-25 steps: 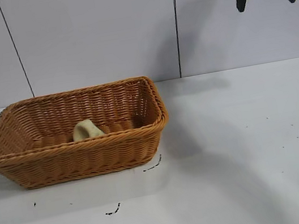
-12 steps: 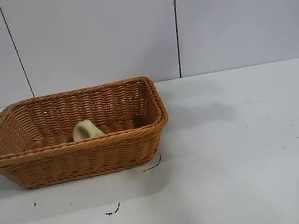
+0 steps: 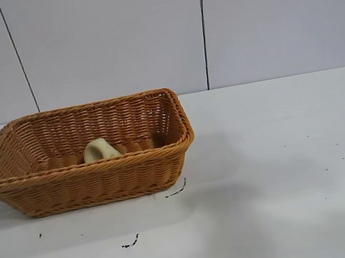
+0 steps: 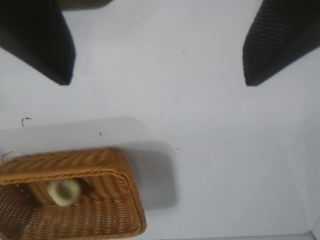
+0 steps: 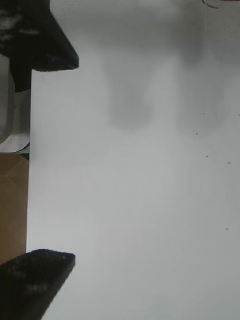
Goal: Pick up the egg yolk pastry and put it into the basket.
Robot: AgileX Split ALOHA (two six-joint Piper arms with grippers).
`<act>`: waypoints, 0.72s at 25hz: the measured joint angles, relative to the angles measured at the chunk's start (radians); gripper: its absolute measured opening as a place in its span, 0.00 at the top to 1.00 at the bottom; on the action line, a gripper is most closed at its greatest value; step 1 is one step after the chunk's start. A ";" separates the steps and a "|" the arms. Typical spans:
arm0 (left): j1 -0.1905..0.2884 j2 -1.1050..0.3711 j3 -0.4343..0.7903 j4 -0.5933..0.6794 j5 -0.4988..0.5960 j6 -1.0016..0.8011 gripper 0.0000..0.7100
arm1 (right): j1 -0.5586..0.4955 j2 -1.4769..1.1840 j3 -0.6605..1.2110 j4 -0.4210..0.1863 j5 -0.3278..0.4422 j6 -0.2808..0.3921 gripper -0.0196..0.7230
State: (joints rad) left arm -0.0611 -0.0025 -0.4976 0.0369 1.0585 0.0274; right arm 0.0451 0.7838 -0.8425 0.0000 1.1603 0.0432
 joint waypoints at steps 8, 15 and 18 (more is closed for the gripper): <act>0.000 0.000 0.000 0.000 0.000 0.000 0.02 | 0.000 -0.486 0.333 0.000 -0.096 0.000 0.04; 0.000 0.000 0.000 0.000 0.000 0.000 0.02 | 0.000 -0.755 0.353 0.007 -0.135 0.000 0.04; 0.000 0.000 0.000 0.000 0.000 0.000 0.02 | 0.000 -0.787 0.353 0.007 -0.135 0.000 0.04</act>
State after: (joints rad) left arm -0.0611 -0.0025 -0.4976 0.0369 1.0585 0.0274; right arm 0.0451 -0.0035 -0.4897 0.0065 1.0256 0.0432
